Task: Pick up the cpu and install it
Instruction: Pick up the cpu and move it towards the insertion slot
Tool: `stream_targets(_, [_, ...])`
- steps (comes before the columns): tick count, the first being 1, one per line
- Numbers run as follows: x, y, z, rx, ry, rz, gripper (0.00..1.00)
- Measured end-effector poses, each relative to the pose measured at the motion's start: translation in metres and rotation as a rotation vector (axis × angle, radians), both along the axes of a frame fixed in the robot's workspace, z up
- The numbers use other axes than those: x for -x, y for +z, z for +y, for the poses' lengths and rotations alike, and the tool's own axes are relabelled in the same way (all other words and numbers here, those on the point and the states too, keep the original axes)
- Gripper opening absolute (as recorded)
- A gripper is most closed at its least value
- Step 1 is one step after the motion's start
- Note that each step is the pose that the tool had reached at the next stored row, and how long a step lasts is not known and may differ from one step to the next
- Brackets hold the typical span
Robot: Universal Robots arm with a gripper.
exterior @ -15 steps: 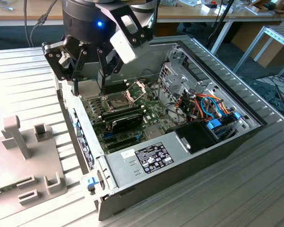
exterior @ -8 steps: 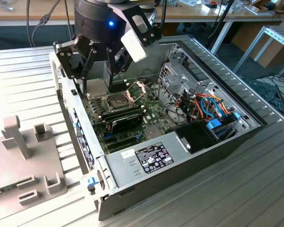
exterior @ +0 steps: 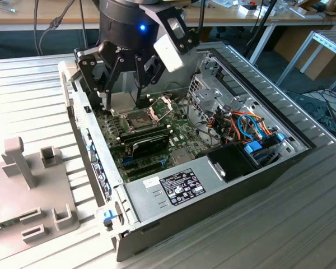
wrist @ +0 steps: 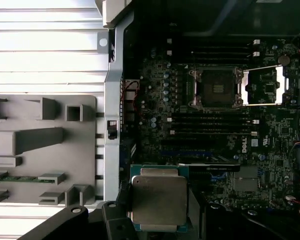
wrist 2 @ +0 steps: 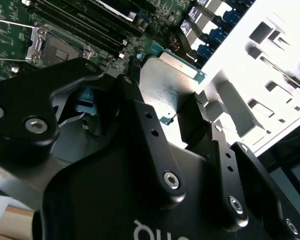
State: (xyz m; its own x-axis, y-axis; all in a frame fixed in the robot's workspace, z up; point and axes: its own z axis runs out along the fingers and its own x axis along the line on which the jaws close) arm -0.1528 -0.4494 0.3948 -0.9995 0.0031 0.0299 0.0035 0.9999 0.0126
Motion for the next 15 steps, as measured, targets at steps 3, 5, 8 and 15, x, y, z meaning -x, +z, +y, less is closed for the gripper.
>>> stream_targets(3, [-0.0029, 0.0000, 0.0000, 0.0001, 0.000, 0.0000, 0.55])
stream_targets(5, [-0.0031, 0.0000, 0.0000, 0.0000, 0.000, 0.0000, 0.55])
stream_targets(8, [-0.0032, 0.0000, 0.0000, 0.0000, 0.000, 0.0000, 0.55])
stream_targets(15, [-0.0052, -0.0002, 0.0034, -0.0001, 0.000, 0.0000, 0.55])
